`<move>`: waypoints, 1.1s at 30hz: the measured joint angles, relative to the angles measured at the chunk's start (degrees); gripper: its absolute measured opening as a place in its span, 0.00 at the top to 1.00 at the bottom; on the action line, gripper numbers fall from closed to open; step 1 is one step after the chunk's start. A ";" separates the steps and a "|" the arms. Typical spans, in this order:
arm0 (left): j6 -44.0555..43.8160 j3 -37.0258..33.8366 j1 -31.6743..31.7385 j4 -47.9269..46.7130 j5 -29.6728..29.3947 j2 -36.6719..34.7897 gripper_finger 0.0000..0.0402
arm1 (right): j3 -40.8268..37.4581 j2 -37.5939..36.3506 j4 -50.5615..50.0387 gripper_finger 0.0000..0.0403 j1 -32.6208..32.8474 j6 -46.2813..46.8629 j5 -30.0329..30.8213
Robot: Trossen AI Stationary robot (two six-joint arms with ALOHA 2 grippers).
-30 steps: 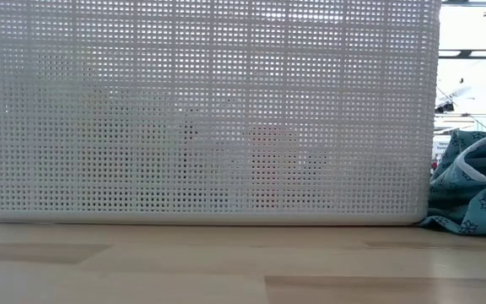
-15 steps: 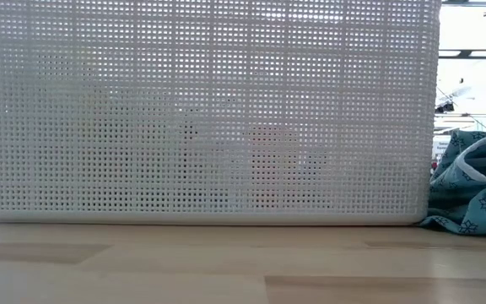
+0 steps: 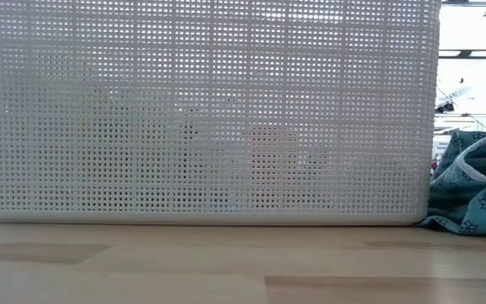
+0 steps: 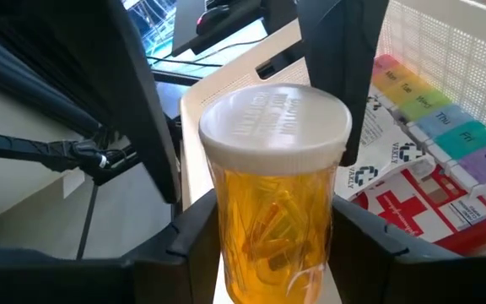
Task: Pick & place medical supplies in basket/bin
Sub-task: Put the orange pill bottle into the white container
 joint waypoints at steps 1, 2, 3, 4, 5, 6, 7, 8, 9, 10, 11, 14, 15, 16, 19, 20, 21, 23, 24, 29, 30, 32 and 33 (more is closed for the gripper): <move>-0.62 0.00 0.00 0.03 -0.01 0.00 0.23 | 0.00 0.00 0.00 0.58 0.00 -0.03 -0.32; -1.03 -0.02 0.06 0.24 0.02 0.00 0.24 | 0.00 0.00 -0.01 0.58 0.01 -0.04 -0.51; -1.44 -0.04 0.10 0.63 0.05 0.00 0.26 | 0.00 0.00 -0.02 0.58 0.02 -0.09 -0.84; -1.87 -0.04 0.11 1.00 0.09 0.00 0.28 | 0.00 0.00 -0.02 0.58 0.03 -0.17 -1.22; -2.22 -0.04 0.11 1.36 0.08 0.00 0.30 | 0.01 0.00 -0.02 0.58 0.04 -0.23 -1.44; -2.39 -0.04 0.11 1.77 0.08 0.00 0.31 | 0.02 0.00 -0.02 0.58 0.04 -0.23 -1.55; -2.50 -0.06 0.11 2.44 0.10 0.00 0.33 | 0.05 0.00 -0.02 0.58 0.04 -0.24 -1.60; -2.52 -0.07 0.15 2.97 0.31 0.00 0.34 | 0.09 0.00 -0.02 0.58 0.04 -0.25 -1.61; -2.61 -0.07 0.17 3.23 0.59 0.00 0.35 | 0.11 0.00 0.07 0.58 0.04 -0.24 -1.59; -2.65 -0.07 0.17 3.36 0.77 0.00 0.37 | 0.13 0.00 0.09 0.58 0.04 -0.26 -1.62; -2.67 -0.07 0.17 3.34 0.88 0.00 0.38 | 0.13 0.00 0.09 0.58 0.04 -0.26 -1.68; -2.65 -0.07 0.15 2.47 1.04 0.00 0.39 | 0.13 0.06 0.07 0.58 0.04 -0.26 -1.70; -2.63 -0.07 0.17 2.31 1.04 0.00 0.39 | 0.13 0.07 0.03 0.58 0.04 -0.28 -1.70; -2.63 -0.07 0.17 2.23 1.07 0.00 0.39 | 0.13 0.07 0.00 0.58 0.04 -0.28 -1.68; -2.41 -0.07 0.17 2.08 1.31 0.00 0.36 | 0.13 0.07 0.04 0.58 0.04 -0.30 -1.70; -2.34 -0.07 0.17 2.06 1.39 0.00 0.35 | 0.13 0.07 0.02 0.58 0.04 -0.38 -1.68; -2.22 -0.07 0.17 2.00 1.41 0.00 0.34 | 0.11 0.07 0.02 0.58 0.04 -0.47 -1.69; -2.22 -0.07 0.17 1.87 1.68 0.00 0.34 | 0.11 0.07 0.04 0.57 0.04 -0.50 -1.58; -2.23 -0.07 0.17 1.76 2.04 0.00 0.35 | 0.11 0.07 0.05 0.56 0.04 -0.54 -1.42; -2.39 -0.04 0.22 0.74 3.57 0.00 0.41 | 0.09 0.07 0.20 0.53 0.09 -0.66 -0.89; -2.41 -0.04 0.24 0.43 3.77 0.00 0.41 | 0.09 0.07 0.20 0.53 0.09 -0.65 -0.90; -2.31 -0.02 0.27 -0.38 4.04 0.00 0.41 | 0.07 0.09 0.24 0.52 0.09 -0.57 -1.15; -2.24 -0.02 0.52 -0.52 4.14 0.00 0.41 | 0.07 0.09 0.24 0.52 0.07 -0.54 -1.38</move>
